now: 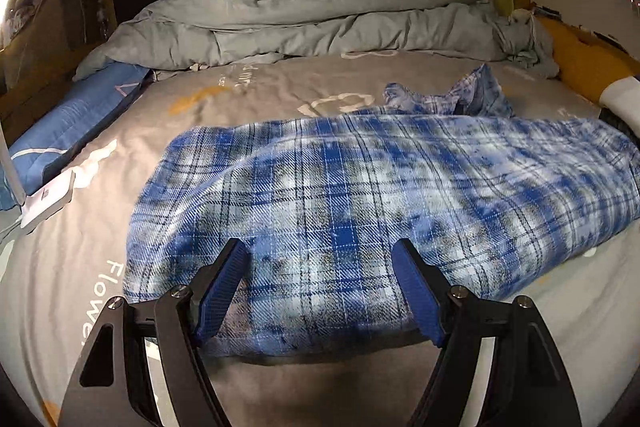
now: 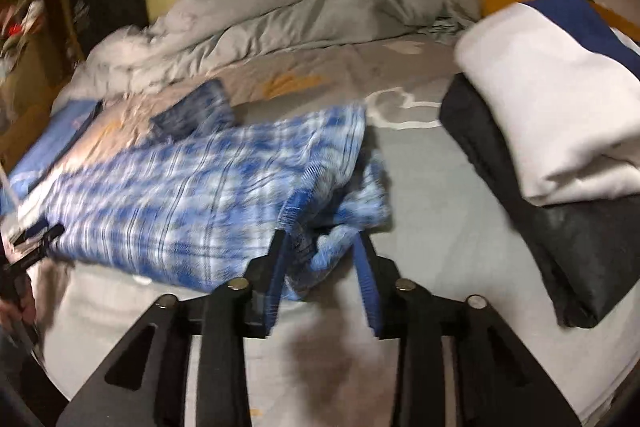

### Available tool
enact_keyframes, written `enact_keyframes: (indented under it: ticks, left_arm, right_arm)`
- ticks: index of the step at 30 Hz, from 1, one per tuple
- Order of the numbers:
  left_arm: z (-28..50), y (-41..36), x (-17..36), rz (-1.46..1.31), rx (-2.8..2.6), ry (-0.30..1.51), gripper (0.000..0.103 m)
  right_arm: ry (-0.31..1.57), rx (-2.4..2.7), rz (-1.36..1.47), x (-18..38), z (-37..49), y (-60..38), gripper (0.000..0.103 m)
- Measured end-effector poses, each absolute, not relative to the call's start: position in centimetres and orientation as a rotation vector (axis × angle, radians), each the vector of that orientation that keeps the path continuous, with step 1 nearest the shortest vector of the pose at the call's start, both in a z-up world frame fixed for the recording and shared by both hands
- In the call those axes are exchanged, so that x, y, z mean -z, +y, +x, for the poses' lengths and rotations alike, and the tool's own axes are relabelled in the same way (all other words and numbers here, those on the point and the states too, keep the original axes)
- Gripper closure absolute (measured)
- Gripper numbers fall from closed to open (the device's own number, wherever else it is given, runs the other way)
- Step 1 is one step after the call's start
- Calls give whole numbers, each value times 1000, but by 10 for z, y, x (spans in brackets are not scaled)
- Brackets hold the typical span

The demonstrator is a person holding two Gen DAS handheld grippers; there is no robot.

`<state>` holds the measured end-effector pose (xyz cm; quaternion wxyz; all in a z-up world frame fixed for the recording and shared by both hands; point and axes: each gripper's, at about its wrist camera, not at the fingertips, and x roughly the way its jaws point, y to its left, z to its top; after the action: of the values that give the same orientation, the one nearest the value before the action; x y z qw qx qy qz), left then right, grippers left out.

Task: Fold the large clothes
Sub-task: 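Smooth the folded plaid shirt flat with both tools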

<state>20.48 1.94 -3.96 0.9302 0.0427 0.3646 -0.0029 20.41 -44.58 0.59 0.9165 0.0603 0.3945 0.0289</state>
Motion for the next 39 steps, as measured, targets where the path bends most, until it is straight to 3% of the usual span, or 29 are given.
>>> enact_keyframes:
  ticks: [10,14,21,39]
  left_arm:
    - [204,13,45,110,6,744,26]
    - [204,14,47,102,9,747,26]
    - [204,12,48,118,4,746,26]
    - [208,11,53,123,3,760,26]
  right_arm:
    - [879,-52,83,11,209,-438,70]
    - [787,-12,147,-4,202,-453,70]
    - [753,-16,260,-9,204,-471,88]
    - [847,-97,122,8,214,-437,87]
